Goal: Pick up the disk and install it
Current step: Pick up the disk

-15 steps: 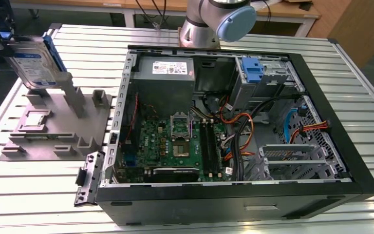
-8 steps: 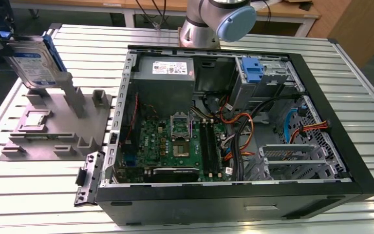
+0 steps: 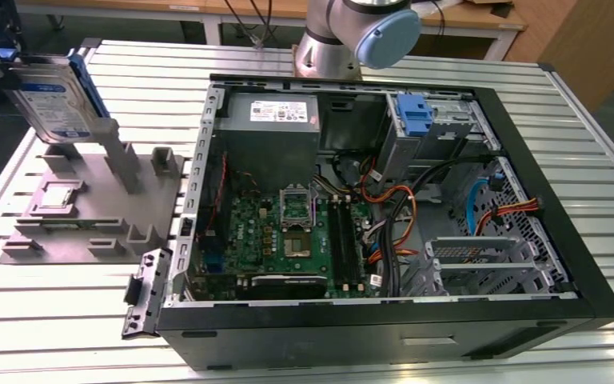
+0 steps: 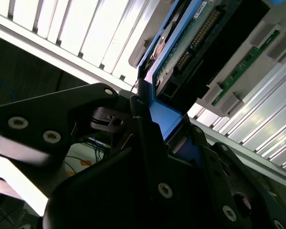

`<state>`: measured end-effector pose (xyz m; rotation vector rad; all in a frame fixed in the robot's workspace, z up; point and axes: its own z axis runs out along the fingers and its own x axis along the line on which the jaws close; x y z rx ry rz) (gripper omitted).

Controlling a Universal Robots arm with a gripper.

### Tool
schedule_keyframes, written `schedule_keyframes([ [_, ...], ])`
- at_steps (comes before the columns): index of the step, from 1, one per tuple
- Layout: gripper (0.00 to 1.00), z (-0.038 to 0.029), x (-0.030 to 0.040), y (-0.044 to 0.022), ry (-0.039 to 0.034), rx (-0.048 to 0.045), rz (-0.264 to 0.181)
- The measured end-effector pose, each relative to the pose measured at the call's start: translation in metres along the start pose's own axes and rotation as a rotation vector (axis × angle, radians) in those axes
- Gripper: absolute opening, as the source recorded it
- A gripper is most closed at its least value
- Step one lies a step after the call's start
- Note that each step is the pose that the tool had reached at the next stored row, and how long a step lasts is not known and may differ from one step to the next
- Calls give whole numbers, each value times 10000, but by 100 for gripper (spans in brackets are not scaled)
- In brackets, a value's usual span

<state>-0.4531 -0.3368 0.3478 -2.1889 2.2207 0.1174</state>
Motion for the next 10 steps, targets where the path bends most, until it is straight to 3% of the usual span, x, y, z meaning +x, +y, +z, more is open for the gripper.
schedule_keyframes([
  [10,37,-48,-3,0,1,-3,0],
])
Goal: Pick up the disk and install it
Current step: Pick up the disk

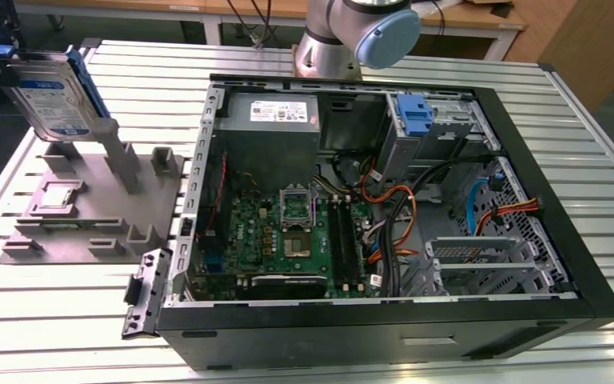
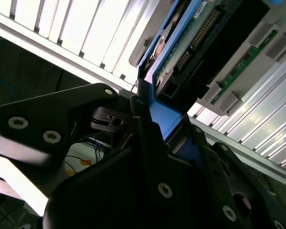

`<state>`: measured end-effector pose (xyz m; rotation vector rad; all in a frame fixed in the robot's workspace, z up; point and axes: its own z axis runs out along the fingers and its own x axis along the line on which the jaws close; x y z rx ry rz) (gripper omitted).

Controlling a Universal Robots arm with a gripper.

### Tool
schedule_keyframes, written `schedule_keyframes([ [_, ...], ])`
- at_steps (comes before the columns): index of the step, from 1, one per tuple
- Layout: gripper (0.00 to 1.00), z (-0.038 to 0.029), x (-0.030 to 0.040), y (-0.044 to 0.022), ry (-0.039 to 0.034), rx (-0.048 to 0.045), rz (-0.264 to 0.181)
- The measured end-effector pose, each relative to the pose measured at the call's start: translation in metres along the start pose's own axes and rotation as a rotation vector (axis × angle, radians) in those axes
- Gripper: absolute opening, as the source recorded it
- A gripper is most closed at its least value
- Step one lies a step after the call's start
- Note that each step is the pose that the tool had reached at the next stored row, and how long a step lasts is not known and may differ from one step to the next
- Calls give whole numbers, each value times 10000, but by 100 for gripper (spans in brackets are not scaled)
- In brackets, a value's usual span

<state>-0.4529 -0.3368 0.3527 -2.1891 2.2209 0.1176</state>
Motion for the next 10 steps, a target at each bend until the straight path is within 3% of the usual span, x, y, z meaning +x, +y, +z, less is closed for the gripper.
schedule_keyframes([
  [10,37,-90,-6,-1,-1,1,0],
])
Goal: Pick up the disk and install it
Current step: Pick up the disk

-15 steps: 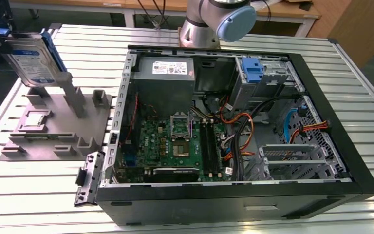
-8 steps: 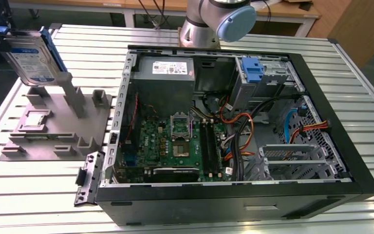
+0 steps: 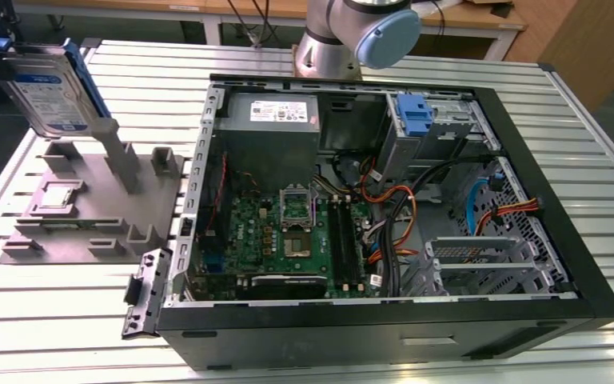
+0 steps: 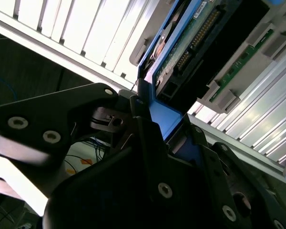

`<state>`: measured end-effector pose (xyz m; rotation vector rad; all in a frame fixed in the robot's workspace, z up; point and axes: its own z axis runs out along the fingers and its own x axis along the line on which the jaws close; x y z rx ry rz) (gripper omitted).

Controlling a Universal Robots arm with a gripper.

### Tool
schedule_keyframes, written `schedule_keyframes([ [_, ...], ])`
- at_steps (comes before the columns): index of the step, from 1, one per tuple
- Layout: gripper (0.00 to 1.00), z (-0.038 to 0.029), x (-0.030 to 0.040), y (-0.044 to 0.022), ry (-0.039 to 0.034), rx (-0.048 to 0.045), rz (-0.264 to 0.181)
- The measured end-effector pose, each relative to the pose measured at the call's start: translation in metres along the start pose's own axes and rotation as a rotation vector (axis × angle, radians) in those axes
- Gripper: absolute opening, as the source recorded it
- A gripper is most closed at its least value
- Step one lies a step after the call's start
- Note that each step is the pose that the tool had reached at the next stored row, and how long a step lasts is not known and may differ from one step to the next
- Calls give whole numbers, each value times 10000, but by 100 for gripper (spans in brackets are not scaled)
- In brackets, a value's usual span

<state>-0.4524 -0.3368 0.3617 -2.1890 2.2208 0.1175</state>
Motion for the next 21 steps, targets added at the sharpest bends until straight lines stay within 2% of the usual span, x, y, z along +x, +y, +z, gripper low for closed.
schedule_keyframes([
  [21,37,-57,-4,1,-14,-13,1],
])
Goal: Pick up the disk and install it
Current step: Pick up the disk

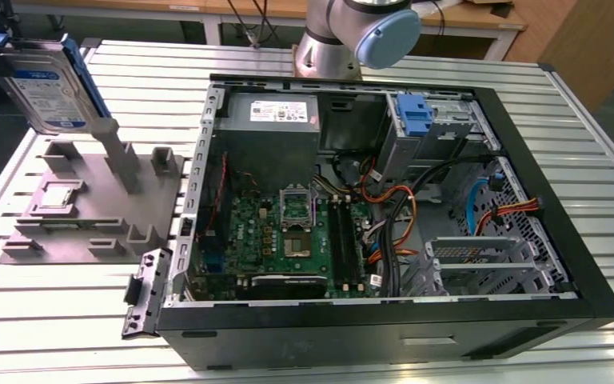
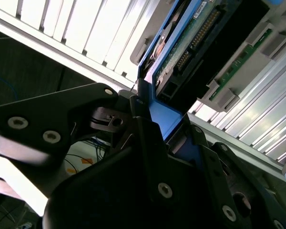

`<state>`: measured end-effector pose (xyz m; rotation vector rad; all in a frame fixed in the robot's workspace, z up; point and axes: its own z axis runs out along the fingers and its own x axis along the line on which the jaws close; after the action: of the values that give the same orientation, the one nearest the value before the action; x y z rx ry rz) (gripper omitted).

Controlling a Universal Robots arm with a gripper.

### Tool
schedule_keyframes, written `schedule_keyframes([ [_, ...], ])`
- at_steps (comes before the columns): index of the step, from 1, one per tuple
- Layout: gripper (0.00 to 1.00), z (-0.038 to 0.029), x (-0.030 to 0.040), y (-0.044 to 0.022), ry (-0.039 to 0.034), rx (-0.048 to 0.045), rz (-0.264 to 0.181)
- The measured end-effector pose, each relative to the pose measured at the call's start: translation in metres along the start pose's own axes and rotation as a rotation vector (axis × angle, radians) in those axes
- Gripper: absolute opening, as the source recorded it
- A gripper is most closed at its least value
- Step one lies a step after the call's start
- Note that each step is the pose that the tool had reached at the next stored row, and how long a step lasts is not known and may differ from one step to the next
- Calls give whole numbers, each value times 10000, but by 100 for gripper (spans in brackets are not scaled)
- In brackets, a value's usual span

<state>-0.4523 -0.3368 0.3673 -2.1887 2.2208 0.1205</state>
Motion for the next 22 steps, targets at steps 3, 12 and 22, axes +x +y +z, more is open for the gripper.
schedule_keyframes([
  [3,37,-15,-1,1,-17,-3,-1],
  [12,37,-52,-4,2,-42,-12,-1],
  [22,37,-87,-6,3,-45,-11,-1],
])
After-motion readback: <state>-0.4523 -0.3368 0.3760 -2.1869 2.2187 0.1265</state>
